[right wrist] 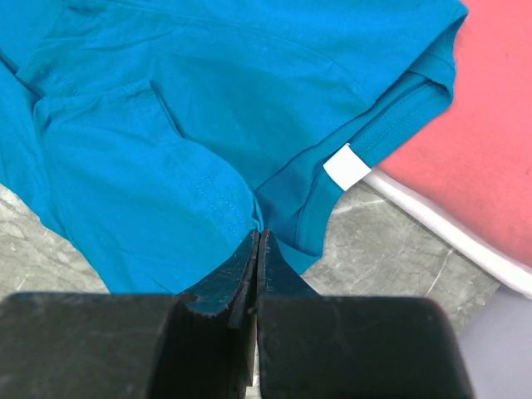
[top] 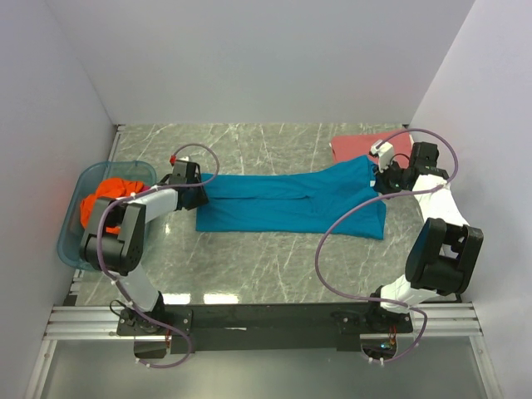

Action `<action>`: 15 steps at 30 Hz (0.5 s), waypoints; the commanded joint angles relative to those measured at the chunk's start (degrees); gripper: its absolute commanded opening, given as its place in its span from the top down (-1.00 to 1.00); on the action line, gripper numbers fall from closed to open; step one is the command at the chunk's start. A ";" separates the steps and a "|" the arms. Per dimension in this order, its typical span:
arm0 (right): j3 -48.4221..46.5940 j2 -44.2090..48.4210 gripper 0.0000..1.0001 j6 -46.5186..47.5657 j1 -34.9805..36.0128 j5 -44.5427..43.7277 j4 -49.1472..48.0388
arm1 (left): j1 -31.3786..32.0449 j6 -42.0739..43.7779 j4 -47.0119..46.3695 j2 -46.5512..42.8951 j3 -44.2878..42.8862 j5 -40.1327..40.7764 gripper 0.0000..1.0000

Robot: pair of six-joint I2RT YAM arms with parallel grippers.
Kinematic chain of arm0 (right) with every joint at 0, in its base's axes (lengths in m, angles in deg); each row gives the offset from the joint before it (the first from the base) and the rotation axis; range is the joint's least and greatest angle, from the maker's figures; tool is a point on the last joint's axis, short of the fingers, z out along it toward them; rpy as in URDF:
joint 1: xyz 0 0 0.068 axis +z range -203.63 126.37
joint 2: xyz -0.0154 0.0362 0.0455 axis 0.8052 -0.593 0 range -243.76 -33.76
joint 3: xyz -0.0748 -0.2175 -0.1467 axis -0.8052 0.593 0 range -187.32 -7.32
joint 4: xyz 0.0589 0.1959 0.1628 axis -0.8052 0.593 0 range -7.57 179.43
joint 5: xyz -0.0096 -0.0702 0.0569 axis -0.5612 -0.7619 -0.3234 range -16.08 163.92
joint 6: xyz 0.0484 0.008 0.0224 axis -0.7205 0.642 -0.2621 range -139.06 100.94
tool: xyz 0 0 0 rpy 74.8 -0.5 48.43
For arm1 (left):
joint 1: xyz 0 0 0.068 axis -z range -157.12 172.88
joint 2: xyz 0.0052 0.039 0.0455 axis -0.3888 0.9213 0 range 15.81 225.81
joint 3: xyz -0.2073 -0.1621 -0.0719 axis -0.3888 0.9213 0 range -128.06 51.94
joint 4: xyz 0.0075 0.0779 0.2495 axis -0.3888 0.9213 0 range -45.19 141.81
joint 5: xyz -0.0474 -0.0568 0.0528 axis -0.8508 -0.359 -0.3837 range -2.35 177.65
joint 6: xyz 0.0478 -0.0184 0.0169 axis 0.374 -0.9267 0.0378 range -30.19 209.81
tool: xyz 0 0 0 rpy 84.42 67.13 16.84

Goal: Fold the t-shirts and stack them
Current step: Fold the tshirt

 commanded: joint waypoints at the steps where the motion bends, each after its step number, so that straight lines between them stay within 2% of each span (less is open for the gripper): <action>1: -1.08 0.01 1.00 0.47 0.41 1.13 -1.35 | -0.05 1.02 -0.11 0.61 -1.86 -0.63 0.28; 2: -1.08 0.09 1.00 0.48 0.41 1.13 -1.35 | -0.05 1.02 -0.37 0.44 -1.77 -0.80 0.31; 6: -0.82 0.01 1.00 0.48 0.41 1.13 -1.44 | -0.05 1.11 -0.55 -0.18 -1.68 -1.15 0.79; 9: -0.64 0.18 1.00 0.56 0.41 1.13 -1.35 | -0.05 1.11 -0.37 -0.96 -1.68 -1.59 0.99; 15: -0.55 1.76 1.00 1.09 0.32 0.95 -0.56 | -0.05 0.84 -0.28 -5.44 0.08 -2.21 0.99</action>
